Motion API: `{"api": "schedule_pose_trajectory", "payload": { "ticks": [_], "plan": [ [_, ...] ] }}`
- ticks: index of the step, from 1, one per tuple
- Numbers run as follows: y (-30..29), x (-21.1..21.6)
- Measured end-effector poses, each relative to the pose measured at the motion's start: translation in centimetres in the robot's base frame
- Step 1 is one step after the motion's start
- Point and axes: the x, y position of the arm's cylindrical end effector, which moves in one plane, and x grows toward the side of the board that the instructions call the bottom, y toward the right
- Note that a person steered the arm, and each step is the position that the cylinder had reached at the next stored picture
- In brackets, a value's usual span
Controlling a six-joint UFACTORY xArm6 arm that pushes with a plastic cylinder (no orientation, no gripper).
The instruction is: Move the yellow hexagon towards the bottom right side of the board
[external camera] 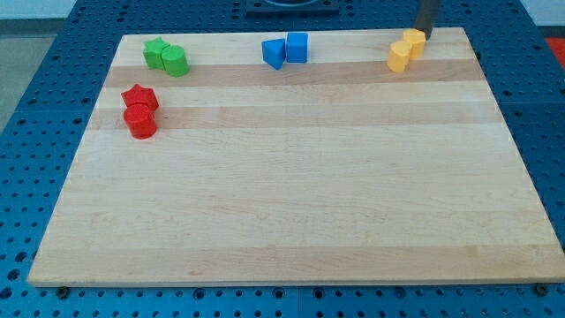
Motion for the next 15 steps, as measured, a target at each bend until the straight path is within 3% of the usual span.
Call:
{"api": "schedule_pose_trajectory", "payload": {
  "ticks": [3,6,10,15],
  "plan": [
    [-1.8,3.8],
    [-3.6,4.4],
    [-3.6,10.7],
    [-10.1,13.0]
  ]
}}
